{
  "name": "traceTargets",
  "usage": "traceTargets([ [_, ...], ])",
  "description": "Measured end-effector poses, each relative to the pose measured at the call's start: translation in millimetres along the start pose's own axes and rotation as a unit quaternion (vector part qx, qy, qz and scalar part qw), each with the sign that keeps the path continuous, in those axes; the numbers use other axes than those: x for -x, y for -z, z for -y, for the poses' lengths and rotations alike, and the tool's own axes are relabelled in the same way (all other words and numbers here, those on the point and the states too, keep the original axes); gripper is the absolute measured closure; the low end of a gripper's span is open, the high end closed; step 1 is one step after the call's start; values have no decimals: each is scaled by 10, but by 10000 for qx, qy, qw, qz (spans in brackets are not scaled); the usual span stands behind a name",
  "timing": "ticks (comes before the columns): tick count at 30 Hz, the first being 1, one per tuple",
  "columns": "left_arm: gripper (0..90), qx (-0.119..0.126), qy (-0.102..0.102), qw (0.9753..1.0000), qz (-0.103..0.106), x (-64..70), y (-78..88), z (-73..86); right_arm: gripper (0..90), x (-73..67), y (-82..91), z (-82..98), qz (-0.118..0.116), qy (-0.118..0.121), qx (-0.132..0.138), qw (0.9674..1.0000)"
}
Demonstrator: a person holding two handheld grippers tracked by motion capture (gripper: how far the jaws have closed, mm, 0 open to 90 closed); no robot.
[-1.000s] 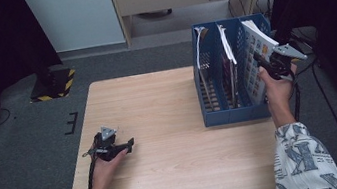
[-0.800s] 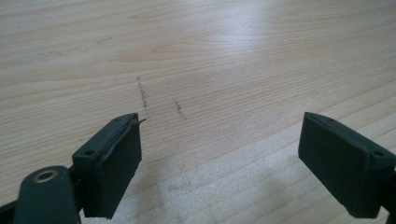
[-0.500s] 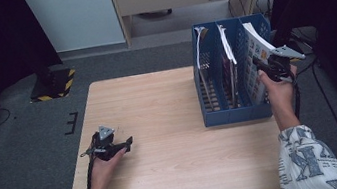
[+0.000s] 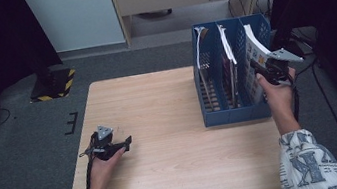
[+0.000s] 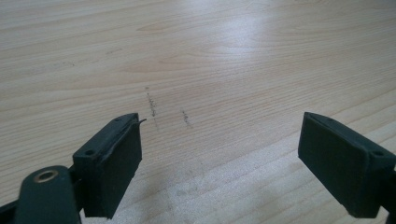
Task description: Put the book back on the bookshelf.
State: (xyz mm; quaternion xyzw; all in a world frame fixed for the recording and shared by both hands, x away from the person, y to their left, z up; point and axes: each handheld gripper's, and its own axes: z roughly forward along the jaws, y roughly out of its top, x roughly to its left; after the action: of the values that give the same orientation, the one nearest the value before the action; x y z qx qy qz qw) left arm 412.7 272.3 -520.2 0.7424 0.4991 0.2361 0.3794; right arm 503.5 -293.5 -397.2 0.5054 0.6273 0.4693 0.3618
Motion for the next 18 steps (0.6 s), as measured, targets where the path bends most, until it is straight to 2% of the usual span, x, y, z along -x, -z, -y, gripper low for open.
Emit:
traceTargets([
  [7, 133, -6, -7, 10000, -3, 0, -2, 0, 725, 17, 19, 30, 20, -106, 58, 9999],
  [15, 134, -30, -30, 10000, -2, -4, -3, 1, 722, 75, 25, 86, 110, -284, 398, 9987],
  [18, 134, -32, -31, 10000, 0, -4, -4, 2, 719, 90, 32, 82, 122, -323, 430, 9985],
])
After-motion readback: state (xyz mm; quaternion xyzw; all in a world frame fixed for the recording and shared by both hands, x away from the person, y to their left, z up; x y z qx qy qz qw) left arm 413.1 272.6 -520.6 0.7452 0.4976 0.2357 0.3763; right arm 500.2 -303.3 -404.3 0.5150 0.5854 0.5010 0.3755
